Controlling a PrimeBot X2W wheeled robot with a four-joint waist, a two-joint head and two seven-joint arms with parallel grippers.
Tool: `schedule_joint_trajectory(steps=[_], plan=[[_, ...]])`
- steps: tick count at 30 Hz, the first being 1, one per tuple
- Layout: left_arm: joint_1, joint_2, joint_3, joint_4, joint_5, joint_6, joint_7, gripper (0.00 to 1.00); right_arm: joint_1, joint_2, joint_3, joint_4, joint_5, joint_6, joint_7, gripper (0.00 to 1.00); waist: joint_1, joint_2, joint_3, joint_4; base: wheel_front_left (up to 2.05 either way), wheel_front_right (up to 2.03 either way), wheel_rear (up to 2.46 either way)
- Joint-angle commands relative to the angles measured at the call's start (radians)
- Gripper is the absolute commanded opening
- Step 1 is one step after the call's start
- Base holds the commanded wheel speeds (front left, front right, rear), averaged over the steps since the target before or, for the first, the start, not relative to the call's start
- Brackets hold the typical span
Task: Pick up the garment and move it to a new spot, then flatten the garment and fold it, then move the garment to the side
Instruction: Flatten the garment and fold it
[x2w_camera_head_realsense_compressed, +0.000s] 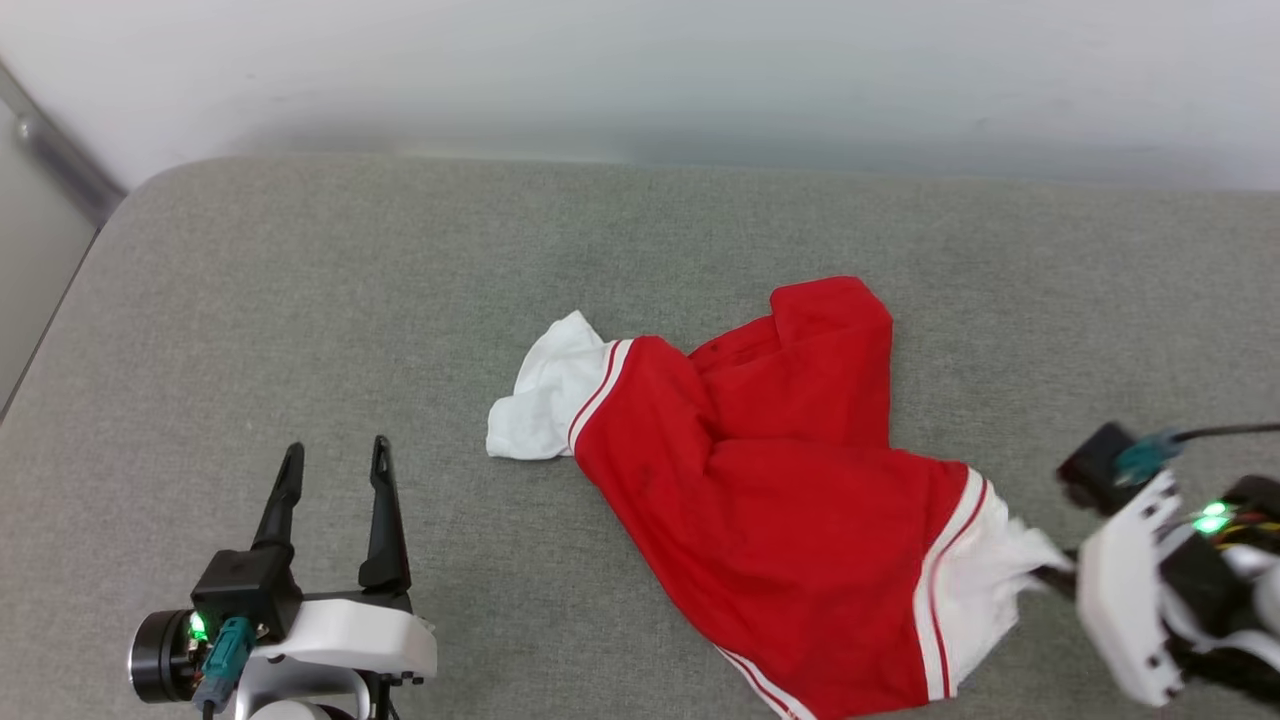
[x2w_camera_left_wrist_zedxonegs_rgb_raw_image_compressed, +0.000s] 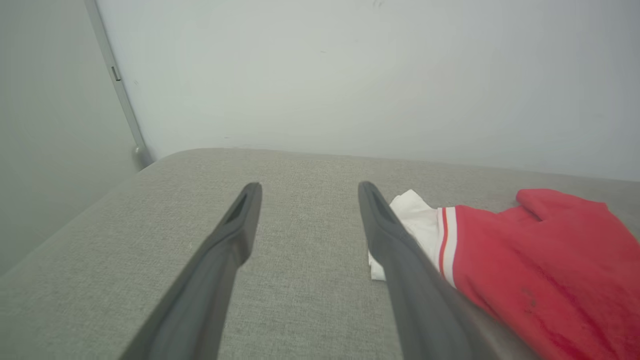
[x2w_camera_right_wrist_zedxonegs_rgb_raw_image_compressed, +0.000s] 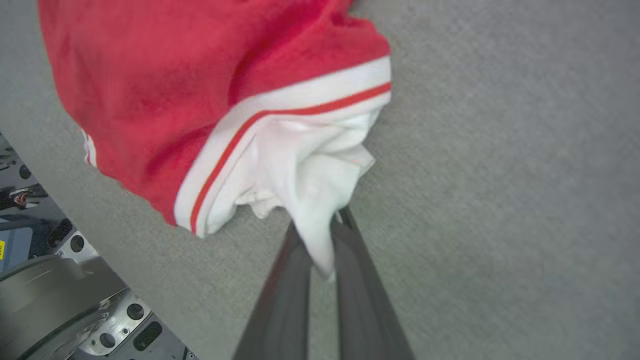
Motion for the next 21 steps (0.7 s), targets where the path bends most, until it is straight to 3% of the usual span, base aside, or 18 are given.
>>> schedule_joint_trajectory(steps=[1,5,9,19,20,21], plan=[[0.009,-0.006,0.011,0.002,0.007,-0.007,-0.002,1.00,-0.008,-0.028,-0.021,-0.006,0.013,-0.001,-0.008,0.00,0.0000,0.0000,-0.012,-0.008,0.00,0.00,0.00],[0.022,-0.018,0.027,0.003,0.020,-0.027,-0.002,1.00,0.018,-0.113,-0.095,-0.001,0.048,-0.001,-0.011,0.00,0.0000,0.0000,-0.020,-0.013,0.00,0.00,0.00],[0.022,-0.030,0.038,0.009,0.029,-0.044,-0.002,1.00,0.048,-0.134,-0.184,0.074,0.081,-0.001,-0.017,0.00,0.0000,0.0000,-0.012,-0.017,0.00,0.00,0.00],[-0.020,-0.040,0.042,0.048,0.054,-0.082,-0.002,1.00,0.068,-0.010,-0.250,0.345,0.048,-0.001,-0.026,0.00,0.0000,0.0000,0.017,0.004,0.00,0.00,0.00],[-0.024,-0.040,0.047,0.052,0.057,-0.085,-0.002,1.00,0.061,-0.002,-0.257,0.353,0.040,-0.001,-0.049,0.18,0.0000,0.0000,0.015,0.003,0.00,0.00,0.00],[-0.027,-0.038,0.052,0.056,0.061,-0.089,-0.002,1.00,0.058,0.005,-0.260,0.357,0.034,-0.001,-0.068,0.68,0.0000,0.0000,0.011,0.001,0.00,0.00,0.00]])
